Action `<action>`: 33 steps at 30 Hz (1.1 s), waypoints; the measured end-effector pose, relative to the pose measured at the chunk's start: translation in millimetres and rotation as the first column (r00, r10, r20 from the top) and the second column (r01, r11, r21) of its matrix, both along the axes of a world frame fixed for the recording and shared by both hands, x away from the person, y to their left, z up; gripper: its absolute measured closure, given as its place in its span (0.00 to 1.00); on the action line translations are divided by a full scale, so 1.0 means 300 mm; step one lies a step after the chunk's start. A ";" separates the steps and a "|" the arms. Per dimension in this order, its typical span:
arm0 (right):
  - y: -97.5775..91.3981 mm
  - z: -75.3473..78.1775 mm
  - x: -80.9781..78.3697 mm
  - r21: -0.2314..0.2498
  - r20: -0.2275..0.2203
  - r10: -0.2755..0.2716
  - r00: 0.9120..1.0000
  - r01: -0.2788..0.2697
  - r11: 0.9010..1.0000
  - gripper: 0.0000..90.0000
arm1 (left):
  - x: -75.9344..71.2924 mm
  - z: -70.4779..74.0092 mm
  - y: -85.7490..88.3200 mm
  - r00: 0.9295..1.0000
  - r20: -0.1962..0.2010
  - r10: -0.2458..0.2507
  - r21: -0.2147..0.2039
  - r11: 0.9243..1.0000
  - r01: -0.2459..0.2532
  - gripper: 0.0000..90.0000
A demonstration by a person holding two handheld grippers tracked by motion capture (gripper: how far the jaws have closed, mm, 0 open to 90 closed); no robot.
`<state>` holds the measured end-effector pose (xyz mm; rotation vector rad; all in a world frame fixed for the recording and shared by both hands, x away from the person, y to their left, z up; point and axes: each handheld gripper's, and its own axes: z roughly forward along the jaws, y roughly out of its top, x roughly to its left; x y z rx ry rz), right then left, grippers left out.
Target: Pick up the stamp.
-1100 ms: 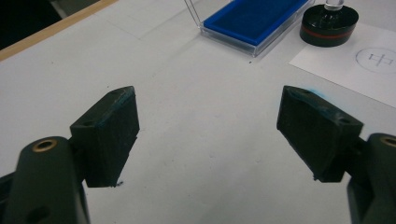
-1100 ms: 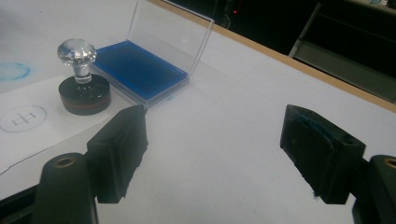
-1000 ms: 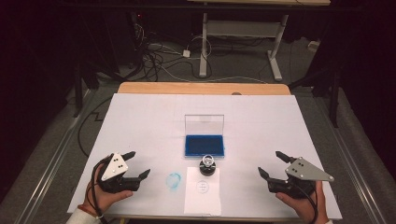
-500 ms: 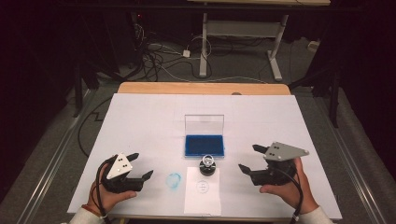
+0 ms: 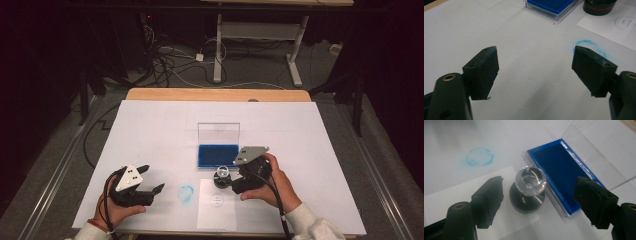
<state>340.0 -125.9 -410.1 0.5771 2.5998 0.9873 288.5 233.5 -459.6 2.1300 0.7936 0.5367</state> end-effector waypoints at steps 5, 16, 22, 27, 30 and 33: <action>0.047 -0.030 0.021 -0.039 -0.037 0.016 0.999 -0.017 0.999 0.32 | 0.002 -0.004 -0.001 1.000 -0.008 -0.001 0.007 1.000 0.001 0.23; 0.073 -0.050 0.046 -0.054 -0.053 0.024 0.998 -0.027 0.998 0.50 | 0.004 -0.008 -0.004 1.000 -0.015 -0.004 0.012 1.000 0.005 0.23; 0.075 -0.048 0.047 -0.046 -0.063 0.040 0.997 -0.043 0.998 0.58 | 0.006 -0.012 -0.006 1.000 -0.022 -0.009 0.017 1.000 0.010 0.23; 0.078 -0.046 0.049 -0.049 -0.063 0.037 0.997 -0.040 0.998 0.62 | 0.008 -0.014 -0.007 1.000 -0.026 -0.012 0.022 1.000 0.012 0.23; 0.082 -0.046 0.050 -0.058 -0.060 0.037 0.997 -0.041 0.997 0.62 | 0.009 -0.015 -0.009 0.999 -0.032 -0.016 0.023 1.000 0.017 0.23; 0.089 -0.056 0.055 -0.094 -0.076 0.043 0.996 -0.050 0.994 0.61 | 0.009 -0.016 -0.011 0.999 -0.034 -0.018 0.026 0.999 0.019 0.23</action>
